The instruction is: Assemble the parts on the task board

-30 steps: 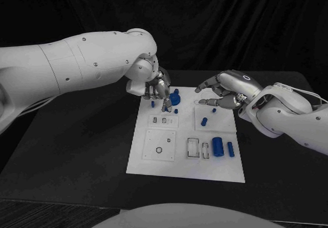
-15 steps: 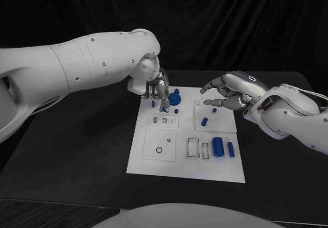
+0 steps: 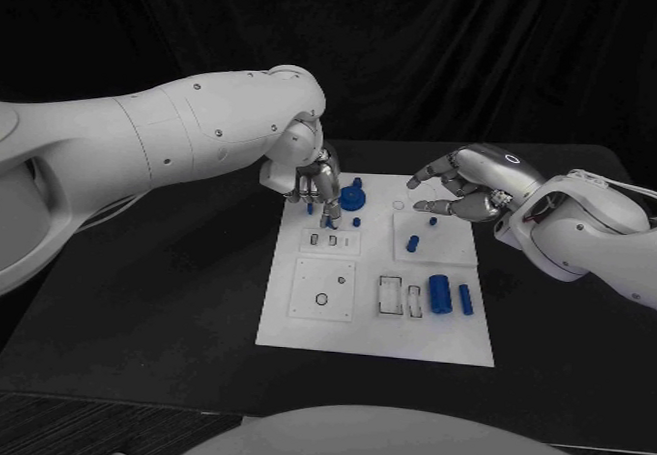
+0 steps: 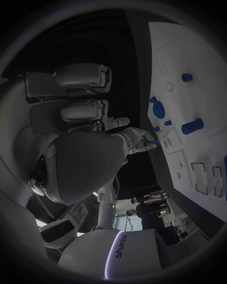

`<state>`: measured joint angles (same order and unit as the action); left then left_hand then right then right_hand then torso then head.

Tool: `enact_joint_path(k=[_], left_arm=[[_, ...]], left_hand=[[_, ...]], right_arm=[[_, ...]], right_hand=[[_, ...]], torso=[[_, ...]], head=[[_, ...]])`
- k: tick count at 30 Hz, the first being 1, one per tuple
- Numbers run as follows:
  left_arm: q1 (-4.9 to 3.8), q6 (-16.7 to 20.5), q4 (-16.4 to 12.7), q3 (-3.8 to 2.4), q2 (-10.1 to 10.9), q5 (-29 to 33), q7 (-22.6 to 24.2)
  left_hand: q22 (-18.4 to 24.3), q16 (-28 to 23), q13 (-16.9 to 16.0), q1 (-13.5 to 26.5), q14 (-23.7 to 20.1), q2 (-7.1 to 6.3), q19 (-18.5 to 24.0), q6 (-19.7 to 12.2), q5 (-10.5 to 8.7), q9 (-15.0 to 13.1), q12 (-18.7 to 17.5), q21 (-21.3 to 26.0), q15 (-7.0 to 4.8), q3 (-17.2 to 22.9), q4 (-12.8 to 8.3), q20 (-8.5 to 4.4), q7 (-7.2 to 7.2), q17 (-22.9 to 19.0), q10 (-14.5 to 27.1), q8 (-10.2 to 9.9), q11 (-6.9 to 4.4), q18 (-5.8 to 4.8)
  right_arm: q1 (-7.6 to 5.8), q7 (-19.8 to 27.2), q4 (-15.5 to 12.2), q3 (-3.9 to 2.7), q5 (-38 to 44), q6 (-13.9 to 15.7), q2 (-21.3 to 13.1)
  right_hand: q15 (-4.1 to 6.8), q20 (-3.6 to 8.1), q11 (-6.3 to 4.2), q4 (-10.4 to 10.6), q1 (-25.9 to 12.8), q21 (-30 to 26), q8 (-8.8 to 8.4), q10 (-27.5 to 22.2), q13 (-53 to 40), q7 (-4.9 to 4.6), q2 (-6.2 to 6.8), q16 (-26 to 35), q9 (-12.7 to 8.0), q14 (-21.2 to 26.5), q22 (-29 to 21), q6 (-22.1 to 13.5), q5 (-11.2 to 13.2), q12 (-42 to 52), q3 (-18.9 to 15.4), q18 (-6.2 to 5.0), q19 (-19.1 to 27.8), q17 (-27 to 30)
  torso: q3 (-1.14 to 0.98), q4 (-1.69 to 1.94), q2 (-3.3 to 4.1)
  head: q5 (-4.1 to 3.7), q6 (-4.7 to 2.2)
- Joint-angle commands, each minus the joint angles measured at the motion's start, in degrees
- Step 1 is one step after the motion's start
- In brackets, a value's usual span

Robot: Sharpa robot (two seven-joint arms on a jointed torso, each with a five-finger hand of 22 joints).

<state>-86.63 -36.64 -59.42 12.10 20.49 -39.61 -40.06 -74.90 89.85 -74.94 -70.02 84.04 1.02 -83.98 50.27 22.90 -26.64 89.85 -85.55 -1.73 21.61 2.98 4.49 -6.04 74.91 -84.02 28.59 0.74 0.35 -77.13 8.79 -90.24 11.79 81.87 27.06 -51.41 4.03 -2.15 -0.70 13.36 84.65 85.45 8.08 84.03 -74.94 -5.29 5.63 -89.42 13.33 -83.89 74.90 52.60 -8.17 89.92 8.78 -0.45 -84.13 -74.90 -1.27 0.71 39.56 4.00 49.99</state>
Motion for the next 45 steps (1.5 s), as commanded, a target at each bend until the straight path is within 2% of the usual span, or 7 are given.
enact_joint_path(k=[1,4,9,14,22,29,45], left_arm=[[0.42,-1.1,0.3,-0.06,-0.3,0.2,-1.7],[0.76,-1.5,0.6,-0.05,-0.5,0.2,-2.0],[1.16,-1.8,0.8,-0.05,-0.6,0.2,-2.3],[1.44,-1.8,1.2,-0.05,-0.8,0.2,-2.3],[1.67,-1.8,1.7,-0.05,-0.9,0.2,-2.3],[1.74,-2.1,1.8,-0.05,-1.1,0.2,-2.4],[2.04,-2.3,2.1,-0.05,-1.2,0.2,-2.6]], left_hand=[[-13.5,0.2,-15.1,-0.2,6.0,0.58,-2.9,0.0,-0.35,-0.1,0.1,-0.2,-0.18,11.0,-10.6,-0.03,0.35,15.1,-6.0,0.2,0.32,0.86],[-13.5,0.2,-15.1,0.2,6.0,0.42,-2.8,0.3,-0.13,-0.5,0.1,-0.1,-0.2,11.3,-11.0,-0.04,0.42,15.1,-6.0,0.4,0.28,0.88],[-13.4,0.2,-15.1,1.0,6.0,0.33,-2.8,0.5,0.47,-1.1,0.1,0.0,-0.25,11.8,-11.5,-0.08,0.48,15.1,-6.0,0.7,0.23,0.9],[-13.4,0.2,-15.1,1.4,6.0,0.31,-2.7,0.5,0.77,-1.4,0.1,0.1,-0.27,12.0,-11.7,-0.1,0.51,15.1,-6.0,0.8,0.21,0.93],[-13.4,0.2,-15.1,2.1,6.0,0.26,-2.6,0.4,1.31,-1.8,0.1,0.2,-0.28,12.3,-11.8,-0.12,0.51,15.1,-6.0,0.8,0.2,0.96],[-13.3,0.2,-15.1,3.5,6.0,0.87,-2.5,-0.1,2.04,-3.0,0.1,0.4,-0.26,12.4,-11.4,-0.12,0.5,15.1,-6.0,0.8,0.21,0.99],[-13.3,0.2,-15.1,5.1,6.0,1.88,-2.5,0.0,1.69,-4.2,0.1,0.5,-0.33,12.4,-10.4,-0.16,0.74,15.1,-6.0,0.4,0.08,1.02]], right_arm=[[-0.11,-1.3,0.0,-0.03,0.4,-1.2,0.1],[-0.11,-1.5,0.1,-0.03,0.4,-1.6,0.2],[-0.1,-1.6,0.3,-0.03,0.4,-2.1,0.3],[-0.09,-1.7,0.4,-0.03,0.4,-2.5,0.6],[-0.06,-1.8,0.7,-0.03,0.4,-3.2,0.9],[-0.05,-1.8,0.7,-0.03,0.4,-3.5,1.0],[-0.03,-2.1,0.9,-0.03,0.4,-4.4,1.2]], right_hand=[[-0.39,-0.45,0.54,0.4,-0.2,-0.3,0.19,6.0,-15.1,0.02,-0.5,0.3,-0.1,-5.6,13.3,0.5,0.0,0.1,-0.1,-0.9,-2.9,-13.5],[-0.39,-0.45,0.54,0.4,-0.2,-0.3,0.19,6.0,-15.1,0.02,-0.5,0.3,-0.1,-5.6,13.3,0.5,0.0,0.1,-0.1,-0.9,-2.9,-13.5],[-0.4,-0.47,0.55,0.4,-0.2,-0.3,0.2,6.0,-15.1,0.02,-0.53,0.4,-0.1,-5.6,13.3,0.5,0.1,0.1,-0.1,-0.9,-2.9,-13.4],[-0.4,-0.47,0.55,0.4,-0.2,-0.3,0.2,6.0,-15.1,0.02,-0.53,0.4,-0.1,-5.6,13.3,0.5,0.1,0.1,-0.1,-0.9,-2.9,-13.4],[-0.42,-0.5,0.56,0.4,-0.2,-0.4,0.21,6.0,-15.1,0.02,-0.59,0.4,-0.1,-5.5,13.2,0.5,0.1,0.1,-0.1,-0.93,-2.8,-13.3],[-0.44,-0.52,0.57,0.4,-0.2,-0.5,0.21,6.0,-15.1,0.02,-0.62,0.5,-0.1,-5.5,13.2,0.5,0.1,0.1,0.0,-0.96,-2.8,-13.3],[-0.46,-0.56,0.58,0.3,-0.1,-0.6,0.22,6.0,-15.1,0.03,-0.68,0.5,-0.2,-5.5,13.2,0.5,0.1,0.1,0.0,-0.98,-2.7,-13.2]], torso=[[-0.04,0.2,-0.02],[-0.04,0.07,-0.04],[0.05,0.13,-0.07],[0.06,0.02,-0.1],[0.04,0.08,-0.07],[0.02,0.12,-0.01],[0.04,0.1,-0.06]], head=[[-0.17,0.01],[0.04,0.01],[0.17,0.01],[0.46,0.01],[0.35,0.01],[0.38,0.01],[0.37,0.01]])
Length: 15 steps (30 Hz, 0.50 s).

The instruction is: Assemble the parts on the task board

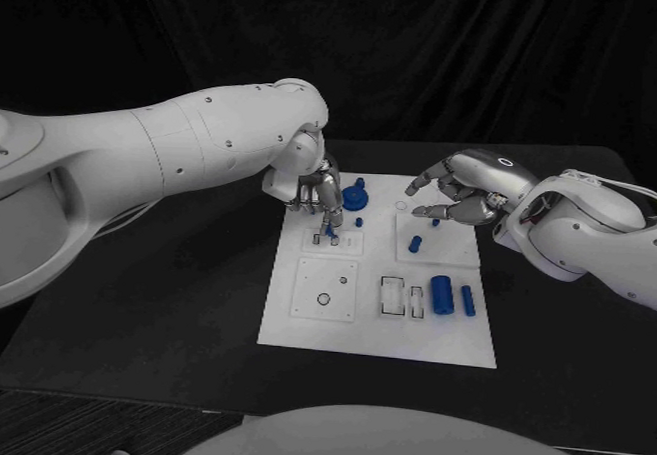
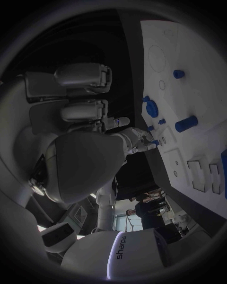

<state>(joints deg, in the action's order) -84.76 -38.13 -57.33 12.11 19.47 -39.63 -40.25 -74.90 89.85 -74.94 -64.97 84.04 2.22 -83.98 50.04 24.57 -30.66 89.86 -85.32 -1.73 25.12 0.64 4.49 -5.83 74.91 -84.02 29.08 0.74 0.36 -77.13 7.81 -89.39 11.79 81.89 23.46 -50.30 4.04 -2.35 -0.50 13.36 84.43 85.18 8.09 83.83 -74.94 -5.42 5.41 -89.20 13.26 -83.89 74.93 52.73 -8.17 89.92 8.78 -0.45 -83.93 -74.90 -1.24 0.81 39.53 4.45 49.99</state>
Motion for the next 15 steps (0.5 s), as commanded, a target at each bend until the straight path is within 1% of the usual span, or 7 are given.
enact_joint_path(k=[1,7,9,15], left_arm=[[0.24,-0.8,0.1,-0.06,-0.2,0.2,-2.4],[0.47,-0.7,0.1,-0.06,-0.3,0.2,-2.6],[0.55,-0.6,0.1,-0.06,-0.3,0.2,-2.6],[0.73,0.0,0.1,-0.06,-0.4,0.2,-2.8]], left_hand=[[-13.3,0.2,-15.1,0.1,6.0,0.7,-2.4,0.2,0.02,-0.2,0.1,0.3,-0.34,8.9,-8.0,-0.16,0.54,15.1,-6.0,-0.1,0.07,1.02],[-13.2,0.2,-15.1,0.7,6.0,0.95,-2.4,0.5,0.06,-0.5,0.1,0.4,-0.38,8.9,-7.5,-0.19,0.64,15.1,-6.0,-0.4,0.01,1.06],[-13.2,0.2,-15.1,0.8,6.0,1.0,-2.3,0.5,0.08,-0.6,0.1,0.5,-0.39,8.9,-7.5,-0.19,0.66,15.1,-6.0,-0.4,0.0,1.06],[-13.1,0.2,-15.1,1.6,6.0,1.25,-2.2,0.7,-0.1,-1.1,0.1,0.7,-0.46,8.8,-6.9,-0.24,0.79,15.1,-6.0,-0.5,-0.1,1.12]], right_arm=[[-0.02,-1.1,0.1,-0.03,0.4,-0.9,0.1],[0.08,-1.2,0.2,-0.03,0.4,-1.2,0.3],[0.14,-1.2,0.3,-0.03,0.4,-1.4,0.4],[0.26,-1.4,0.4,-0.03,0.4,-1.9,0.4]], right_hand=[[-0.48,-0.38,0.38,0.2,0.3,-0.3,0.21,6.2,-15.1,0.16,-0.49,0.3,-0.1,-5.5,13.2,0.4,0.1,0.1,0.1,-0.97,-2.9,-13.2],[-0.48,-0.39,0.38,0.2,0.3,-0.4,0.21,6.2,-15.1,0.16,-0.5,0.3,-0.1,-5.5,13.2,0.4,0.1,0.1,0.1,-0.98,-2.9,-13.1],[-0.49,-0.4,0.39,0.2,0.4,-0.5,0.22,6.2,-15.1,0.15,-0.53,0.4,-0.1,-5.5,13.1,0.4,0.1,0.1,0.1,-1.02,-2.8,-13.0],[-0.49,-0.41,0.4,0.1,0.5,-0.6,0.23,6.2,-15.1,0.13,-0.56,0.4,-0.1,-5.4,13.1,0.4,0.1,0.1,0.1,-1.05,-2.8,-13.0]], torso=[[0.02,-0.02,-0.04],[0.04,-0.09,-0.05],[-0.01,-0.1,-0.06],[-0.04,-0.12,-0.08]], head=[[-0.08,0.01],[-0.14,0.01],[-0.14,0.01],[0.13,0.01]])
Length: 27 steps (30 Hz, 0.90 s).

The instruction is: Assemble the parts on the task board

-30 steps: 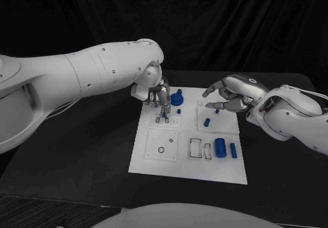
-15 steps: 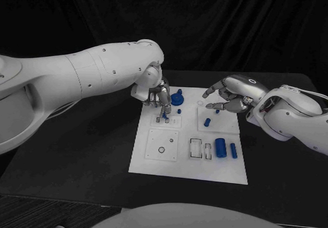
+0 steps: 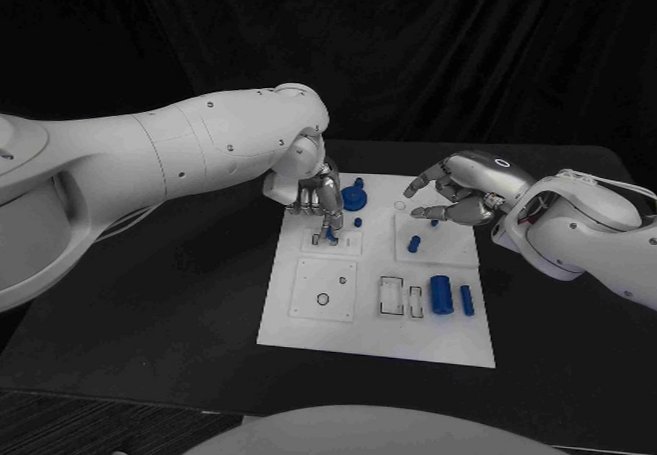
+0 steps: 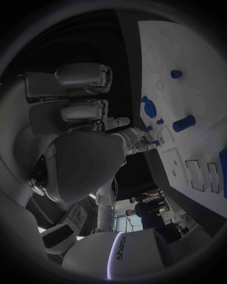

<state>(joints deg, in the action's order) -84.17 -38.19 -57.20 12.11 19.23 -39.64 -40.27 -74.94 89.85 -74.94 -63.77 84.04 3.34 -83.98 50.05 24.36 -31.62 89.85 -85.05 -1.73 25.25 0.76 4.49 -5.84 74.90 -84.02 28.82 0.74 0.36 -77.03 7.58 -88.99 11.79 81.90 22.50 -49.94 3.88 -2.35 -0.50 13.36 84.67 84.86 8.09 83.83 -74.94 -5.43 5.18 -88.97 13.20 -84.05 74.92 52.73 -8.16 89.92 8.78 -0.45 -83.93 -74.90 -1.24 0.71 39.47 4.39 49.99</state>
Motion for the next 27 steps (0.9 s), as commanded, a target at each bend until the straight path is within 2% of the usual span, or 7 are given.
enact_joint_path(k=[1,4,11,17,19,27], left_arm=[[0.17,0.3,-0.1,-0.05,-0.2,0.2,-2.8],[0.25,0.9,-0.2,-0.05,-0.2,0.2,-2.8],[0.38,1.6,-0.2,-0.05,-0.3,0.2,-2.9],[0.5,1.5,-0.5,-0.05,-0.3,-2.1,-2.6],[0.54,1.5,-0.5,-0.05,-0.3,-3.0,-2.3],[0.66,1.9,-0.4,-0.05,-0.2,-4.5,-2.0]], left_hand=[[-13.1,0.2,-15.1,0.4,6.0,0.14,-2.2,0.7,0.02,-0.3,0.1,0.4,-0.47,8.6,-6.9,-0.25,0.82,15.1,-6.0,-0.2,-0.12,1.12],[-13.1,0.2,-15.1,0.7,6.0,0.11,-2.3,0.7,-0.89,-1.0,0.1,0.4,-0.59,8.4,-6.9,-0.35,0.98,15.1,-6.0,-0.2,-0.26,1.11],[-13.1,0.2,-15.1,0.9,6.0,0.2,-2.3,1.1,-1.32,-2.4,0.1,0.4,-0.76,7.8,-6.7,-0.5,1.27,15.1,-6.0,0.4,-0.48,1.09],[-13.2,0.2,-15.1,1.2,6.0,0.08,-2.5,1.6,-1.64,-6.0,0.1,0.3,-1.27,7.1,-6.5,-0.95,1.98,15.1,-6.0,2.5,-1.06,1.03],[-13.1,0.2,-15.1,1.4,6.0,0.05,-2.5,1.3,-2.59,-7.1,0.1,0.4,-1.4,6.8,-6.3,-1.09,2.13,15.1,-6.0,2.9,-1.21,1.07],[-13.2,0.2,-15.1,1.5,6.0,0.11,-2.5,1.1,-2.84,-7.6,0.1,0.4,-1.44,6.8,-6.2,-1.15,2.17,15.1,-6.0,3.0,-1.25,1.05]], right_arm=[[0.18,-1.2,0.1,-0.03,0.4,-1.0,0.0],[0.21,-1.2,0.1,-0.03,0.4,-1.2,0.1],[0.25,-1.3,0.4,-0.03,0.4,-1.5,0.3],[0.28,-1.5,0.5,-0.03,0.4,-2.0,0.4],[0.29,-1.5,0.5,-0.03,0.4,-2.1,0.4],[0.38,-1.6,0.7,-0.03,0.4,-2.5,0.5]], right_hand=[[-0.34,-0.41,0.4,0.1,0.2,-0.3,0.23,6.2,-15.1,0.13,-0.33,0.2,-0.1,-5.3,13.1,0.4,0.1,0.1,0.1,-1.05,-2.8,-12.9],[-0.35,-0.43,0.41,0.1,0.3,-0.3,0.25,6.2,-15.1,0.12,-0.35,0.2,-0.1,-5.2,13.1,0.5,0.1,0.1,0.2,-1.07,-2.7,-12.9],[-0.36,-0.44,0.43,0.1,0.3,-0.4,0.27,6.2,-15.1,0.1,-0.38,0.3,-0.1,-5.2,13.0,0.5,0.1,0.1,0.2,-1.1,-2.7,-12.8],[-0.38,-0.46,0.45,0.0,0.4,-0.5,0.29,6.2,-15.1,0.08,-0.42,0.3,-0.1,-5.2,13.0,0.5,0.1,0.1,0.2,-1.12,-2.6,-12.8],[-0.38,-0.46,0.45,0.0,0.4,-0.5,0.29,6.2,-15.1,0.08,-0.42,0.3,-0.1,-5.2,13.0,0.5,0.1,0.1,0.2,-1.12,-2.6,-12.8],[-0.39,-0.48,0.46,0.0,0.4,-0.5,0.3,6.2,-15.1,0.06,-0.45,0.3,-0.1,-5.2,13.0,0.6,0.0,0.1,0.2,-1.13,-2.6,-12.7]], torso=[[-0.04,-0.03,-0.01],[-0.06,-0.02,-0.02],[-0.01,0.03,-0.06],[-0.09,0.14,-0.1],[-0.08,0.15,-0.08],[-0.05,-0.06,0.0]], head=[[0.23,0.01],[0.3,0.01],[0.24,0.01],[0.15,0.01],[0.26,0.01],[0.7,0.01]])
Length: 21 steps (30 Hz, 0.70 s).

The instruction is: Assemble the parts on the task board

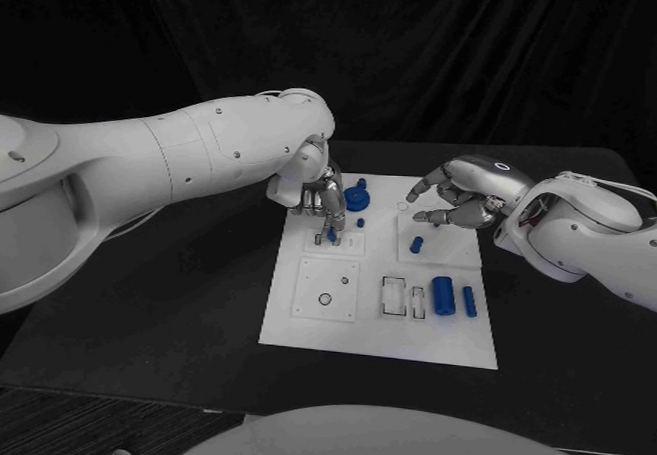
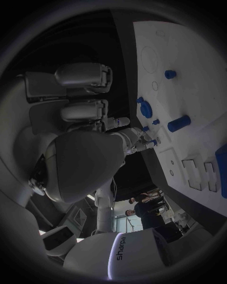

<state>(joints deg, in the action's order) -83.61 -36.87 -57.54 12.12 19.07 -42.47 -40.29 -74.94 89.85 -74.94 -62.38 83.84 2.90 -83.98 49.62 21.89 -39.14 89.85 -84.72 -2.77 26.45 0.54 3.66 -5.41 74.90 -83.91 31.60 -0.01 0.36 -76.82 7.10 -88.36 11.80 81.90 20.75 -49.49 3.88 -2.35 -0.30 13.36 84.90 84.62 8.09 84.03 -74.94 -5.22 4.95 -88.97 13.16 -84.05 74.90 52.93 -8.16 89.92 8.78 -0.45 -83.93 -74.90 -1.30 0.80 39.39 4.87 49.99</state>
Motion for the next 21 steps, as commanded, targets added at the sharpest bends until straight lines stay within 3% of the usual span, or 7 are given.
enact_joint_path(k=[1,11,21], left_arm=[[0.12,0.5,-0.1,-0.06,0.0,-1.7,-1.9],[0.2,1.5,0.0,-0.06,0.0,-1.9,-0.9],[0.29,2.6,-0.2,-0.06,-0.1,-2.0,0.6]], left_hand=[[-13.2,0.1,-15.1,0.1,6.2,0.54,-2.5,1.6,-0.38,-0.1,0.1,0.0,-0.4,5.6,-5.9,-0.32,1.75,15.1,-6.1,0.2,-0.5,1.05],[-13.1,0.1,-15.1,0.2,6.2,0.69,-2.5,0.2,-0.4,-0.6,0.1,0.2,-0.37,5.7,-5.7,-0.37,1.49,15.1,-6.1,-0.8,-0.37,1.07],[-13.1,0.1,-15.1,0.3,6.2,0.68,-2.4,-0.1,-0.41,-0.7,0.1,0.3,-0.3,5.7,-5.6,-0.35,1.36,15.1,-6.1,-1.4,-0.27,1.09]], right_arm=[[0.18,-1.1,0.1,-0.04,0.4,-0.8,0.1],[0.27,-1.1,0.3,-0.04,0.4,-1.0,0.2],[0.35,-1.3,0.5,-0.04,0.4,-1.2,0.3]], right_hand=[[-0.39,-0.48,0.26,0.0,0.2,-0.3,0.3,6.0,-15.1,-0.14,-0.22,0.3,-0.1,-5.2,13.0,0.4,0.0,0.1,0.2,-1.13,-2.6,-12.7],[-0.39,-0.48,0.26,0.0,0.2,-0.3,0.3,6.0,-15.1,-0.14,-0.22,0.3,-0.1,-5.2,13.0,0.4,0.0,0.1,0.2,-1.13,-2.6,-12.7],[-0.41,-0.51,0.29,0.0,0.2,-0.4,0.3,6.0,-15.1,-0.17,-0.24,0.3,-0.1,-5.2,13.0,0.4,0.0,0.1,0.3,-1.15,-2.6,-12.7]], torso=[[0.02,-0.16,0.09],[0.03,0.07,0.14],[0.1,0.02,0.12]], head=[[0.27,0.01],[0.05,0.01],[0.18,0.01]])
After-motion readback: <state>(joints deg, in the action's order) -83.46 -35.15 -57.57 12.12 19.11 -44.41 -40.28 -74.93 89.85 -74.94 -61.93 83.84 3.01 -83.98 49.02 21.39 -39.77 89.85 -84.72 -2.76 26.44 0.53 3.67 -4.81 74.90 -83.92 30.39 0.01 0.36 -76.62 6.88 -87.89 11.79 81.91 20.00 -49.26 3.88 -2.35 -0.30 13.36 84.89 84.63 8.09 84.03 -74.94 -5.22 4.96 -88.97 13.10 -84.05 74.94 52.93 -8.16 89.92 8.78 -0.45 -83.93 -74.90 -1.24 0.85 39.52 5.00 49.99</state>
